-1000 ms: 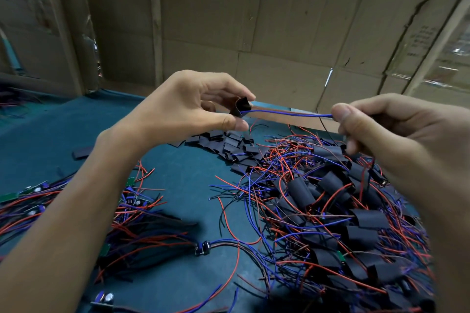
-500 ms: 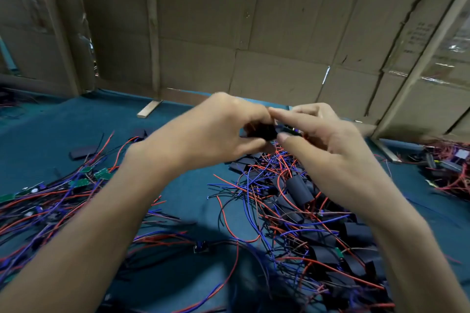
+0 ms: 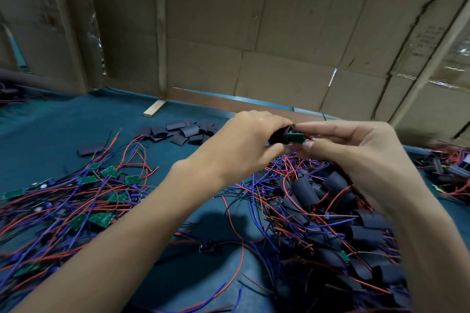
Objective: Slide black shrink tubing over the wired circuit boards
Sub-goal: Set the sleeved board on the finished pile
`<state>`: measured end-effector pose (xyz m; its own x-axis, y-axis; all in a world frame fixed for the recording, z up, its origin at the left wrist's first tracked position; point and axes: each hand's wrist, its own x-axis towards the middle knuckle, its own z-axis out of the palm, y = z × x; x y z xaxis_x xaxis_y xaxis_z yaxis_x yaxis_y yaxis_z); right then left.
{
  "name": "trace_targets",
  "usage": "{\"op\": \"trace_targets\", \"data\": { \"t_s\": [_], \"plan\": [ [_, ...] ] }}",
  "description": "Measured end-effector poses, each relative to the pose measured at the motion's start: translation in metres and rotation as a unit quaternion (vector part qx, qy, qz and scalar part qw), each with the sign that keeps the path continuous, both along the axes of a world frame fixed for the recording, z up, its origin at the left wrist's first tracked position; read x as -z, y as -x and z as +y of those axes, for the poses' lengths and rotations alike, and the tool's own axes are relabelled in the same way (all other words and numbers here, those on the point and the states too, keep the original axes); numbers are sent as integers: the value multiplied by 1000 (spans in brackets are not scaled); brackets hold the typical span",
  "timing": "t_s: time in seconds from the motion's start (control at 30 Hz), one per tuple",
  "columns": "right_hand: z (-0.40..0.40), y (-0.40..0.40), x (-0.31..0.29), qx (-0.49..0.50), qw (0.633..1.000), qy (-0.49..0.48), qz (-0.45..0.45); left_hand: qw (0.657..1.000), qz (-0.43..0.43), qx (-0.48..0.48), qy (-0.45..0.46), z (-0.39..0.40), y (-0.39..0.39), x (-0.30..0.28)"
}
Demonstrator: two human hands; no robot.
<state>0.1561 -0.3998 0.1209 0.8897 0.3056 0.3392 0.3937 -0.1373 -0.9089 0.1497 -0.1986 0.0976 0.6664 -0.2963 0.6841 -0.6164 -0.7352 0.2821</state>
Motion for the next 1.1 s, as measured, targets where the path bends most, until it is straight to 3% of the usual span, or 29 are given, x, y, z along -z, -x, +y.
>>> {"op": "trace_targets", "data": {
  "t_s": [0.23, 0.4, 0.57, 0.73, 0.9, 1.1],
  "plan": [
    [4, -4, 1, 45, 993, -94, 51, 997, -51, -13, -51, -3, -3, 4],
    [4, -4, 2, 55, 994, -80, 54, 997, -62, -25, -44, -4, -2, 2],
    [5, -2, 2, 68, 993, -61, 72, 985, -112, -48, -122, -6, 2, 0],
    [12, -1, 4, 94, 987, -75, 103, 979, -126, -64, -145, -7, 1, 3],
    [13, 0, 4, 63, 988, -90, 113, 984, -118, -58, -120, -5, -1, 3],
    [5, -1, 1, 28, 994, -39, 103, 991, -102, -41, -82, 0, -3, 2]
  ]
}}
